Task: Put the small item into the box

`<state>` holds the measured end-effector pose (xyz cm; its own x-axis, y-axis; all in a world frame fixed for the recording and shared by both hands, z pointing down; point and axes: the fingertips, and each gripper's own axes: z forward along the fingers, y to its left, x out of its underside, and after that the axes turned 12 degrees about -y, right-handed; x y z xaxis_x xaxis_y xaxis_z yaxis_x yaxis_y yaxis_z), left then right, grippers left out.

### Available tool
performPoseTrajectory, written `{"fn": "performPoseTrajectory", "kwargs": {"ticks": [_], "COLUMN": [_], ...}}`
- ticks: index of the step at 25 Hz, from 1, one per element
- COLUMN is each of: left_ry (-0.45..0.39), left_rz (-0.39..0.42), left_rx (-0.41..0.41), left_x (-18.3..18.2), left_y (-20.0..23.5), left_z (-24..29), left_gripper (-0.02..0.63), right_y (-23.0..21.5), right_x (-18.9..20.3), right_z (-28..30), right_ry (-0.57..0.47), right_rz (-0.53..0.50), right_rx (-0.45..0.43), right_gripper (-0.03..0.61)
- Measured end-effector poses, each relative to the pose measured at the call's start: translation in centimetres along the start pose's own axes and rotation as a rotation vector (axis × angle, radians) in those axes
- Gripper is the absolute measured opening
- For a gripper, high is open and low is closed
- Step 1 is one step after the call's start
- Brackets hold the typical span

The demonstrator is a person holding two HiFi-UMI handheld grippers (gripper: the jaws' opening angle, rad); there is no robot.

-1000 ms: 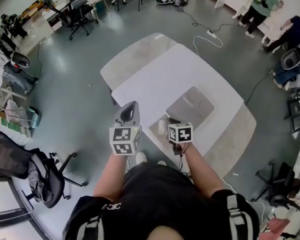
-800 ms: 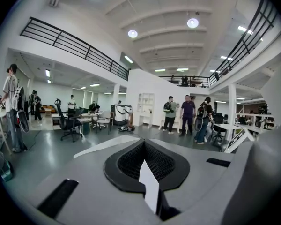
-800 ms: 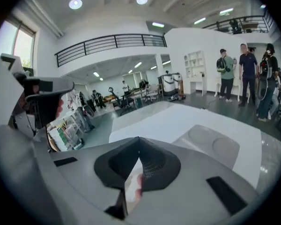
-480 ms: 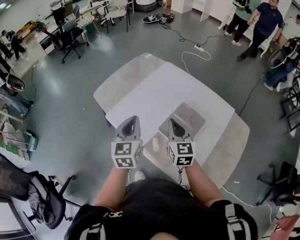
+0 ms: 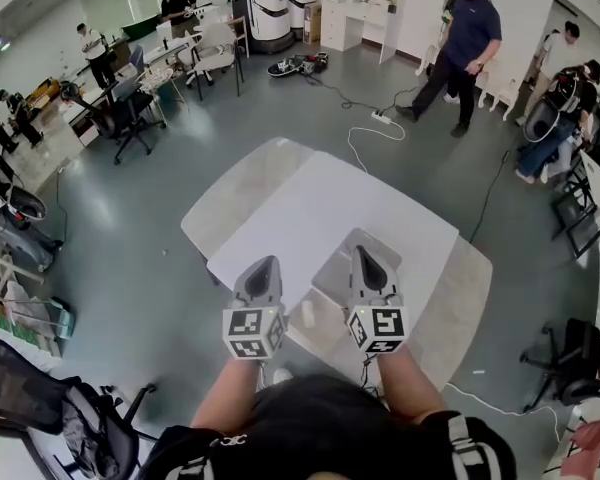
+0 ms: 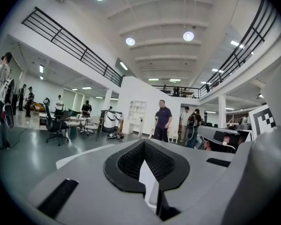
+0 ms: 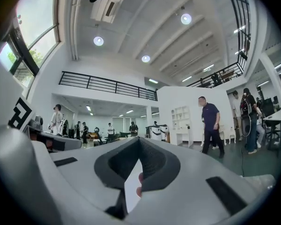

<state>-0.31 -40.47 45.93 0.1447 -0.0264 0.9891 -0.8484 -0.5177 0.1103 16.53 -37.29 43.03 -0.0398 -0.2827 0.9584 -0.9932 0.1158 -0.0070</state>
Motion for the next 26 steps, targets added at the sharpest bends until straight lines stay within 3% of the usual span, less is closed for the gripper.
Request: {"fn": "performPoseTrajectory", "kwargs": {"ticks": [10,26], "left_ry": [-0.012,-0.022], "left_rz": [0.005,0.006], "left_rx": [0.042,0.1], "left_x": [-0.3,-0.3], "left_y": [-0.9,-2.4], "left_z": [0.4,0.6], "left_gripper": [0.012,0.012], "right_y": [-1.4,-0.8], "right_x": [0.4,0.8], "right_z": [-0.8,-1.7], "right_ry": [0.011,0.037], "right_rz": [0.02,0.019], "right_rx": [0.065,0.057], "right_gripper": [0.012,0.012]}}
